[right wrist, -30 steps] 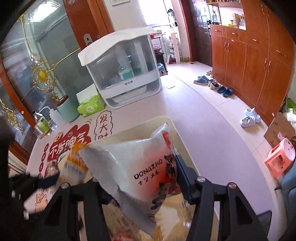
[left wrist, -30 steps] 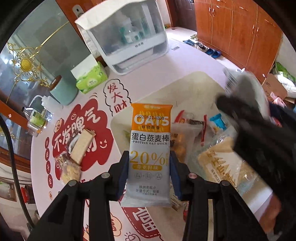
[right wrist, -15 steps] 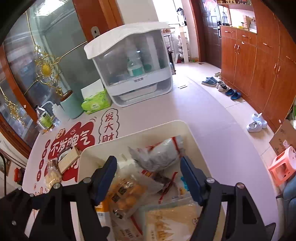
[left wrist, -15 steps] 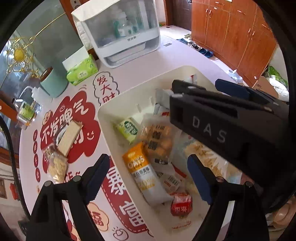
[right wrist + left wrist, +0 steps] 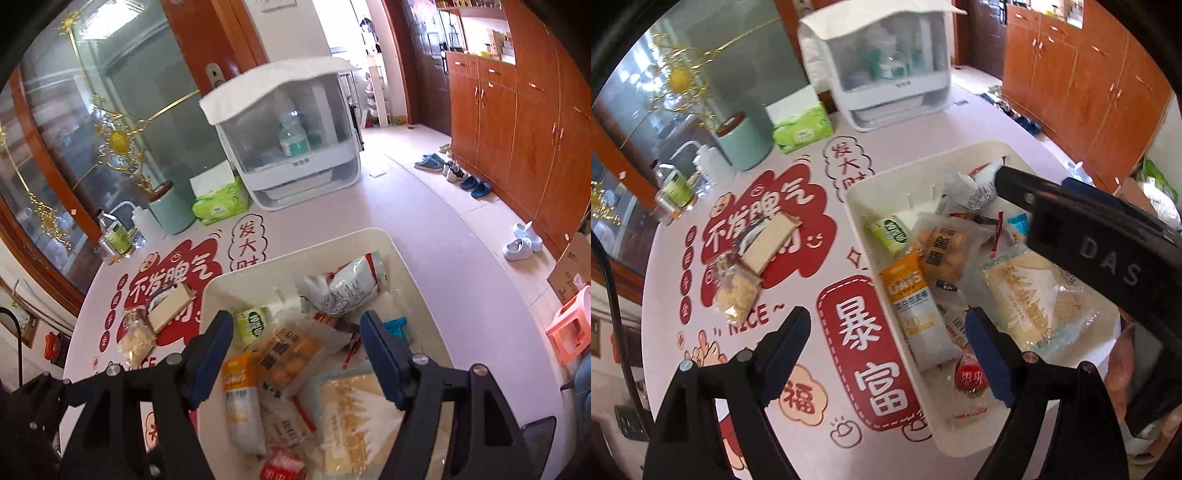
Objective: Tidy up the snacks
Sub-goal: 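Move both open tools back toward the last snacks on the table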
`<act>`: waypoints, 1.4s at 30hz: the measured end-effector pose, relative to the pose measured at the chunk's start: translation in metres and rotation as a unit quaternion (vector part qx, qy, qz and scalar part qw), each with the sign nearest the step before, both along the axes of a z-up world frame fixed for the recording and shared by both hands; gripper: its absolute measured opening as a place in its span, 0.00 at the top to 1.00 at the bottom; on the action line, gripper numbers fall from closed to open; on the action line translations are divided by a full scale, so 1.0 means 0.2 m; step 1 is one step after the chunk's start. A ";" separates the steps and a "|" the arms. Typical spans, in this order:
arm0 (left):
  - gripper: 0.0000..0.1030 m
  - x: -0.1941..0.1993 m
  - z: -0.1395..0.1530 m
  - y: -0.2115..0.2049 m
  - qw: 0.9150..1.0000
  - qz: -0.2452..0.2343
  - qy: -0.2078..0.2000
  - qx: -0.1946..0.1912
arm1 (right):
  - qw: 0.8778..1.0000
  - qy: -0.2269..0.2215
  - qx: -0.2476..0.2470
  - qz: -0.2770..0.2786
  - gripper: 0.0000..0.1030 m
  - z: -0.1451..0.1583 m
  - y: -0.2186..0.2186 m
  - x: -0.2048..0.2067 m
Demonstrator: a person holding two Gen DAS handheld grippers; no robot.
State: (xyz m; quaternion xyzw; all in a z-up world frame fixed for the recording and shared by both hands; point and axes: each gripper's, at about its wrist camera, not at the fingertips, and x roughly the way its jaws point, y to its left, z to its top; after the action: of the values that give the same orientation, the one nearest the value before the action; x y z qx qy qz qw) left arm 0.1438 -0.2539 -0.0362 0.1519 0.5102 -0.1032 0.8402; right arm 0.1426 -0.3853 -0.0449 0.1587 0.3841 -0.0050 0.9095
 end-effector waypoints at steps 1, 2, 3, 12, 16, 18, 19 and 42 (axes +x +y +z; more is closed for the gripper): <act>0.18 -0.03 0.02 0.02 1.000 0.002 -0.006 0.001 | 1.000 -0.003 0.000 0.001 0.30 0.02 0.01 -0.03; 0.18 -0.05 0.05 0.04 1.000 0.004 -0.014 0.003 | 1.000 -0.007 0.001 0.002 0.30 0.04 0.02 -0.05; 0.18 -0.08 0.08 0.07 1.000 0.008 -0.025 0.005 | 1.000 -0.011 0.004 0.004 0.30 0.06 0.03 -0.07; 0.18 -0.20 0.30 0.47 0.993 0.077 -0.084 0.009 | 0.996 -0.065 -0.003 0.054 0.31 0.31 0.24 -0.20; 0.17 -0.20 0.43 0.72 0.986 0.115 -0.116 0.014 | 0.993 -0.084 -0.016 0.083 0.31 0.40 0.35 -0.21; 0.17 -0.18 0.49 0.85 0.984 0.128 -0.127 0.013 | 0.991 -0.093 -0.026 0.097 0.31 0.45 0.42 -0.20; 0.17 -0.16 0.52 0.92 0.982 0.134 -0.134 0.015 | 0.989 -0.097 -0.034 0.102 0.31 0.47 0.46 -0.19; 0.15 0.50 0.03 1.31 0.996 -0.031 -0.085 0.029 | 0.990 0.083 0.016 0.115 0.31 0.16 1.14 0.66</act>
State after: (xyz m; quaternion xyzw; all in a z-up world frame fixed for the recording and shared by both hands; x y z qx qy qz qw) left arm 0.2430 0.0087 -0.0304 0.1999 0.4349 -0.1012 0.8722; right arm 0.2748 -0.1566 -0.0129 0.1275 0.4738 0.0927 0.8664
